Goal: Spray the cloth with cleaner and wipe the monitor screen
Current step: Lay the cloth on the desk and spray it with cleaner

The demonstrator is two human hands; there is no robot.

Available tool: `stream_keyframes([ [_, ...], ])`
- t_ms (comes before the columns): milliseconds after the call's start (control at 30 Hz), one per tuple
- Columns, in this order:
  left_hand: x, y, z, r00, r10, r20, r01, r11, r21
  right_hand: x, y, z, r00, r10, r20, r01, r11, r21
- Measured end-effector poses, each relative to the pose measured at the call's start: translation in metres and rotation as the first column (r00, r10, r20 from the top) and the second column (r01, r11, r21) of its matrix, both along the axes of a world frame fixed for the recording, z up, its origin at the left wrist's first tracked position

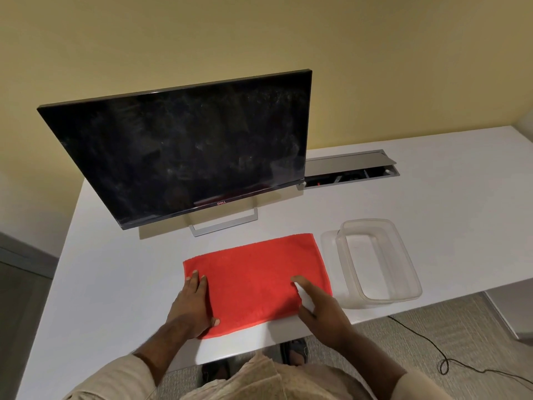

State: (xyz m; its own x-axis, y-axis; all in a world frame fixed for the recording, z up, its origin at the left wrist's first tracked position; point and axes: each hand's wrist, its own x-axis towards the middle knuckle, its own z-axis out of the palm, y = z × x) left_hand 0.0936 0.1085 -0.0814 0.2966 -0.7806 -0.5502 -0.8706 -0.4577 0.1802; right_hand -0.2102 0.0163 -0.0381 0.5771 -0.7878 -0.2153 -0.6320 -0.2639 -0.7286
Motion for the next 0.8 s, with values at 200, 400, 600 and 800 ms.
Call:
stream_keyframes([
  [200, 0.001, 0.0, -0.002, 1.0, 0.0, 0.011, 0.0, 1.0, -0.005, -0.021, -0.006, -0.002, 0.979, -0.192, -0.069, 0.186, 0.979, -0.082],
  [400, 0.002, -0.002, -0.005, 1.0, 0.013, 0.025, -0.013, 1.0, -0.013, -0.016, -0.032, 0.008, 0.965, -0.261, -0.011, 0.256, 0.956, -0.144],
  [600, 0.003, -0.007, -0.002, 0.998, 0.042, 0.046, -0.041, 0.999, -0.035, 0.014, -0.056, 0.021, 0.931, -0.361, 0.046, 0.362, 0.909, -0.206],
  [800, 0.0, -0.017, 0.006, 0.983, 0.182, 0.017, -0.174, 0.962, -0.212, 0.035, -0.059, 0.022, 0.975, -0.206, 0.081, 0.213, 0.973, -0.085],
])
